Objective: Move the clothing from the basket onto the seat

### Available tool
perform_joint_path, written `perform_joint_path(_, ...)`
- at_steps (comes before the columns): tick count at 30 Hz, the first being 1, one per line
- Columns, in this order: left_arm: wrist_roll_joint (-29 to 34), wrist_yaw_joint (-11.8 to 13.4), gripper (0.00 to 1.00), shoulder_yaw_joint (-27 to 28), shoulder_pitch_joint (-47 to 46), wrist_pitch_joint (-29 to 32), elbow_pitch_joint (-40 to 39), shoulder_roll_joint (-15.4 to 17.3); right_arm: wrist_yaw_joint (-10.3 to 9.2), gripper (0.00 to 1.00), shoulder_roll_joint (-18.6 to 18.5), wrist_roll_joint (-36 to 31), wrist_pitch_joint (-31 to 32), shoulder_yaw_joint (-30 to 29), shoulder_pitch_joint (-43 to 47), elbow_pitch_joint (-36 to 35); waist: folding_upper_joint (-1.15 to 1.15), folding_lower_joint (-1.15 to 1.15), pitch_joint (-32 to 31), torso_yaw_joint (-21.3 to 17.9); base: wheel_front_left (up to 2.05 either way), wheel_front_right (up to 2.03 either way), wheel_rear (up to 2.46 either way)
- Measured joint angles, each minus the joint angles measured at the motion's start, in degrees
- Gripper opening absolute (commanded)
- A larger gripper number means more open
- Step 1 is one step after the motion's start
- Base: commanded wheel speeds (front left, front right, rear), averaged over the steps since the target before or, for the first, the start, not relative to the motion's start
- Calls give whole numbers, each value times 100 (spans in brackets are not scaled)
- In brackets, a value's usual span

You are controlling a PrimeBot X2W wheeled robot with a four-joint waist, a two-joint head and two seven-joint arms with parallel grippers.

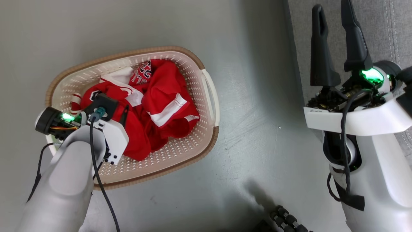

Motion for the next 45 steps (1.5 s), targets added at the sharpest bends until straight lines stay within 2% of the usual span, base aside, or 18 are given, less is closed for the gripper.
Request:
perform_joint_path(16, 212, 310, 100, -54, -428, 356, 583, 170, 0, 100, 30, 91, 0, 136, -259, 10, 0, 0, 340, -312, 0, 0, 0)
perform_joint_path(25, 323, 387, 100, -125, -616, 512, 847, 210, 0, 100, 46, 94, 0, 235, -371, 3, 0, 0, 477, -440, 0, 0, 0)
perform_joint_path(26, 338, 392, 95, -134, -630, 525, 882, 210, 0, 100, 46, 96, 0, 237, -392, 3, 0, 0, 488, -452, 0, 0, 0)
perform_joint_path(27, 353, 457, 37, -152, -659, 528, 914, 213, 0, 100, 51, 98, 0, 245, -419, 5, 0, 0, 506, -475, 0, 0, 0)
perform_joint_path(28, 355, 504, 8, -163, -671, 556, 912, 196, 0, 100, 54, 98, 0, 245, -420, 7, 0, 0, 510, -486, 0, 0, 0)
perform_joint_path(29, 363, 538, 0, -169, -680, 556, 912, 190, 0, 100, 55, 98, 0, 245, -420, 13, 0, 0, 511, -495, 0, 0, 0)
perform_joint_path(36, 354, 479, 0, -178, -767, 443, 994, 258, 0, 100, 57, 211, 0, 258, -421, 14, 0, 0, 494, -533, 0, 0, 0)
perform_joint_path(41, 360, 541, 0, -220, -783, 397, 988, 5, 0, 100, 60, 215, 0, 229, -427, 38, 0, 0, 435, -508, 0, 0, 0)
perform_joint_path(45, 344, 505, 0, -212, -794, 287, 1017, 16, 0, 100, 60, 255, 0, 232, -460, 58, 0, 0, 385, -485, 0, 0, 0)
